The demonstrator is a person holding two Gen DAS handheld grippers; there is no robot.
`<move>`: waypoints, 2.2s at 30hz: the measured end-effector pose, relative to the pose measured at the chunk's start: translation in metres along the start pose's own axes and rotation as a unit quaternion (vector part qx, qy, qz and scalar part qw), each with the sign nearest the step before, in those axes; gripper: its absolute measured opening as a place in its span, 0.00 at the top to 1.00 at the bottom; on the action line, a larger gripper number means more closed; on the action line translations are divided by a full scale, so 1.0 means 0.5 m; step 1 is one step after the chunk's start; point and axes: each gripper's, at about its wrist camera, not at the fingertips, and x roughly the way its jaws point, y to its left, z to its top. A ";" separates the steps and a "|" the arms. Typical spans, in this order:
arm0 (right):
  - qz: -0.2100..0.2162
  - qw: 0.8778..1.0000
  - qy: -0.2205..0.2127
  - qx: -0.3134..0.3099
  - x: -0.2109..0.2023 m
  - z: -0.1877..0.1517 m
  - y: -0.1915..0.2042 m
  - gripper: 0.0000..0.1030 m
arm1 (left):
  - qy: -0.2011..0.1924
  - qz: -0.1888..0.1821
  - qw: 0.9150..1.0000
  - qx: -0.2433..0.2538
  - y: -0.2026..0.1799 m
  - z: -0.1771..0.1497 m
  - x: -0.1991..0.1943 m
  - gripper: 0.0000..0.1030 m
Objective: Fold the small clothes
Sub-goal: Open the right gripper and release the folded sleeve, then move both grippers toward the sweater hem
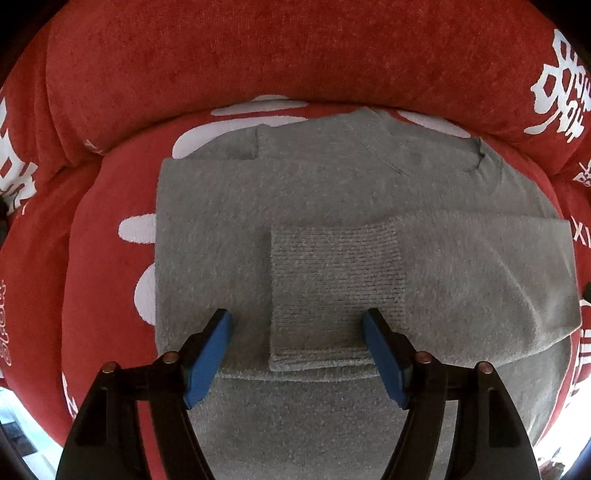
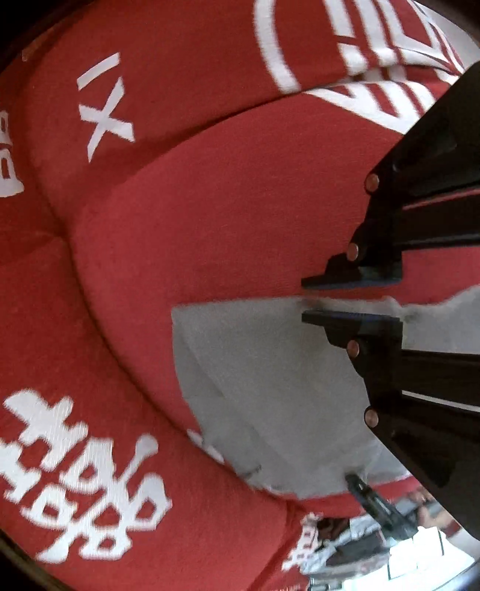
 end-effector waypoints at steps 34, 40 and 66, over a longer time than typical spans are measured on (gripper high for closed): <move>-0.045 0.996 0.051 -0.048 0.035 -0.164 0.130 0.87 | 0.030 0.016 0.999 -0.002 0.059 -0.077 -0.061 0.27; -0.039 0.996 0.065 -0.049 0.034 -0.192 0.143 0.83 | 0.039 0.004 0.999 0.002 0.047 -0.092 -0.074 0.27; 0.010 0.997 0.055 -0.050 0.023 -0.193 0.140 0.35 | 0.075 0.066 0.994 0.049 -0.040 -0.105 -0.070 0.01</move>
